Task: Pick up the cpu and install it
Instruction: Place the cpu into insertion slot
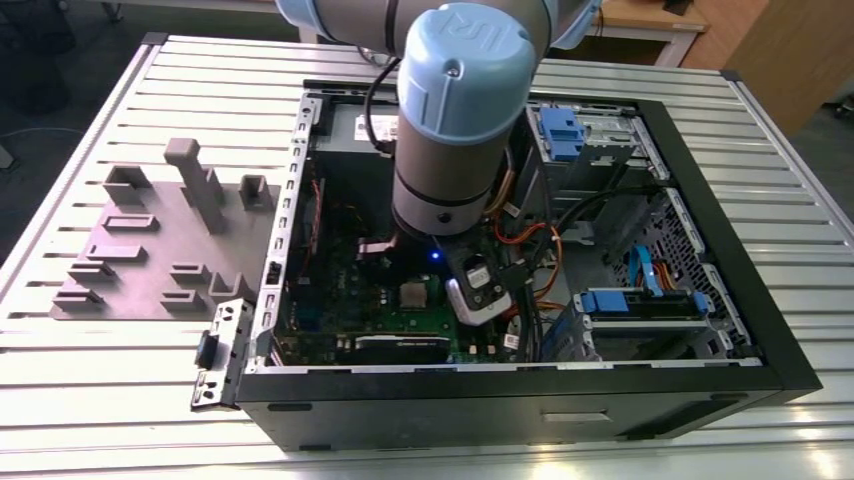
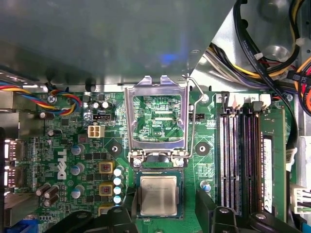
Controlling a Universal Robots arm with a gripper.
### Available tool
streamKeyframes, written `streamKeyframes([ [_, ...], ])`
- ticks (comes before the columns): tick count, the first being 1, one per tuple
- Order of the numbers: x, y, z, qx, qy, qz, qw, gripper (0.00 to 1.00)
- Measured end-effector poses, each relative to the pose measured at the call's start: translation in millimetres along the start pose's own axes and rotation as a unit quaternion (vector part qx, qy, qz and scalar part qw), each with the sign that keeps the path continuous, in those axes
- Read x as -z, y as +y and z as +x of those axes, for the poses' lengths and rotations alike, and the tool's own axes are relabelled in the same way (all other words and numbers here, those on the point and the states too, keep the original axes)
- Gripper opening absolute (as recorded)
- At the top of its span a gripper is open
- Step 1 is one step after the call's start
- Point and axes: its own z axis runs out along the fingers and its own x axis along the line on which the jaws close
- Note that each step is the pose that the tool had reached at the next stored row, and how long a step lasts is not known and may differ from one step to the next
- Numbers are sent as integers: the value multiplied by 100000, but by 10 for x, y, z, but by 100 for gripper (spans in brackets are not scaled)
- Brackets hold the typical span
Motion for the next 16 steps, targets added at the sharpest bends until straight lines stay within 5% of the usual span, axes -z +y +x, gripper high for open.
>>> streamKeyframes([
  [16, 1, -37, 11, -6, -4, -1, 100000, 59],
])
